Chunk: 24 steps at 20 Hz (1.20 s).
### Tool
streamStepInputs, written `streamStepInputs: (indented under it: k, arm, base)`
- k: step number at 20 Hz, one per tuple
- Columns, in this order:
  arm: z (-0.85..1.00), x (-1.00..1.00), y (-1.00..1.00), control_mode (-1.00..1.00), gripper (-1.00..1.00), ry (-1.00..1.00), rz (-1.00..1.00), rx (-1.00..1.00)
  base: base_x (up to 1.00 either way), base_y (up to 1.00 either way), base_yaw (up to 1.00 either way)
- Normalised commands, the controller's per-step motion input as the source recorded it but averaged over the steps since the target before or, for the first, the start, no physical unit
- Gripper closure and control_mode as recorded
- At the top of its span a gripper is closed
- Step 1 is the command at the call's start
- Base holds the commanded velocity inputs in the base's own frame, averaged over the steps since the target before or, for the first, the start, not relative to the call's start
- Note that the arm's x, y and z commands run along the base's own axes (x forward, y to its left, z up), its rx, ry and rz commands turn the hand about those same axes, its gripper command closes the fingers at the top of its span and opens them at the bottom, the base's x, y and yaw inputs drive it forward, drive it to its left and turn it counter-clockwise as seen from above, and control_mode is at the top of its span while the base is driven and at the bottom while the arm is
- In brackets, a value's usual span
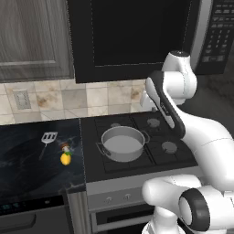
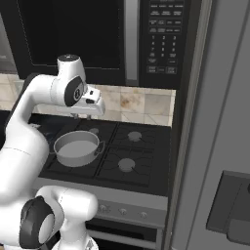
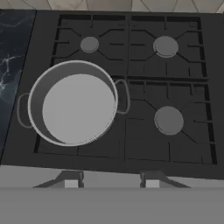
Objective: Put the lemon and mushroom in the pot. Retrieve the spatula and lightly stir the vegetables in the pot.
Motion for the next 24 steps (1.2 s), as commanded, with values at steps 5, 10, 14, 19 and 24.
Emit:
streamStepInputs:
  k: [5,10,14,19,24]
  arm:
    - [0.0,-0.15,0.2,-1.0,-1.0,-0.07,0.03,-0.07]
    - [0.0,0.0,0.74,-1.0,-1.0,0.0,0.02,-0.07]
    - [-0.03,0.0,1.0,-1.0,-1.0,0.0,0.01,-0.03]
    - [-0.07,0.0,0.88,-1.0,-1.0,0.03,0.0,-0.01]
    - [-0.03,-0.06,0.81,-1.0,-1.0,0.06,0.05,-0.08]
  base:
    - [0.0,0.0,0.0]
    - [0.0,0.0,0.0]
    - [0.0,0.0,0.0]
    - [0.0,0.0,0.0]
    - [0.0,0.0,0.0]
